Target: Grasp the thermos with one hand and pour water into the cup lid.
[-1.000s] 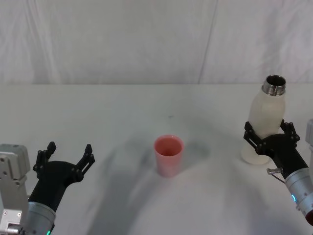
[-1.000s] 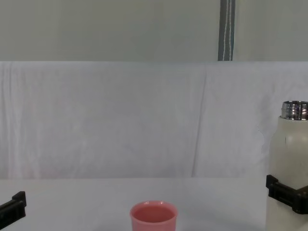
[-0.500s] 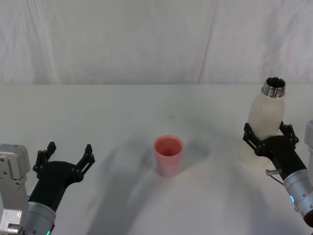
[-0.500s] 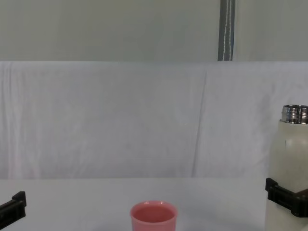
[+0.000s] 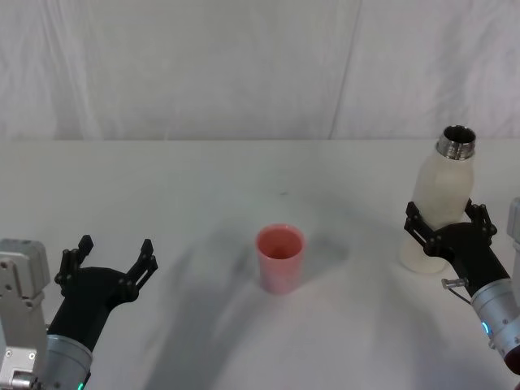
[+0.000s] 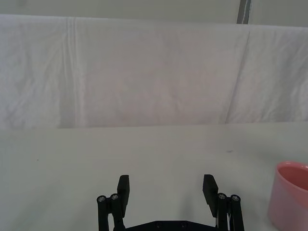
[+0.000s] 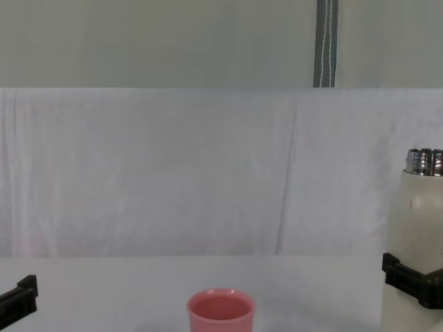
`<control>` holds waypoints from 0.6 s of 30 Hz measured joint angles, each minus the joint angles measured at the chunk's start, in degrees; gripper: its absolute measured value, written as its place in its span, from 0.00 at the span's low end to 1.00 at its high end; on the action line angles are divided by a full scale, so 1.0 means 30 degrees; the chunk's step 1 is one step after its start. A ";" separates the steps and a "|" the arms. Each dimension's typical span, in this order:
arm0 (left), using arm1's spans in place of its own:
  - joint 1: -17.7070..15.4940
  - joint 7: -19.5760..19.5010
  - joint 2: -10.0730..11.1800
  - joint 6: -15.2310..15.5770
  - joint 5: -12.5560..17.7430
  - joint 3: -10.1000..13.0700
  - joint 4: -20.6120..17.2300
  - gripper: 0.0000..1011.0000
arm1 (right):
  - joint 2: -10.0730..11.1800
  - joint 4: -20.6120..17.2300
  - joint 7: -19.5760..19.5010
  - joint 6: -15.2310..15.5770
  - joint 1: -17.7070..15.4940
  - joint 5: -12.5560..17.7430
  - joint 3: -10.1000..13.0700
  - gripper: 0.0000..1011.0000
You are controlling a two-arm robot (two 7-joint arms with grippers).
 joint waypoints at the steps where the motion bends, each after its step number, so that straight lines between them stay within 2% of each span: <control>1: 0.0001 0.0000 0.0000 0.0001 0.0001 0.0000 0.0000 0.99 | 0.0000 0.0000 0.0000 0.0000 0.0000 0.0000 0.0000 0.94; 18: 0.0001 0.0000 0.0000 0.0001 0.0000 -0.0001 0.0000 0.99 | 0.0039 0.0036 0.0026 -0.0025 0.0054 -0.0017 0.0010 0.94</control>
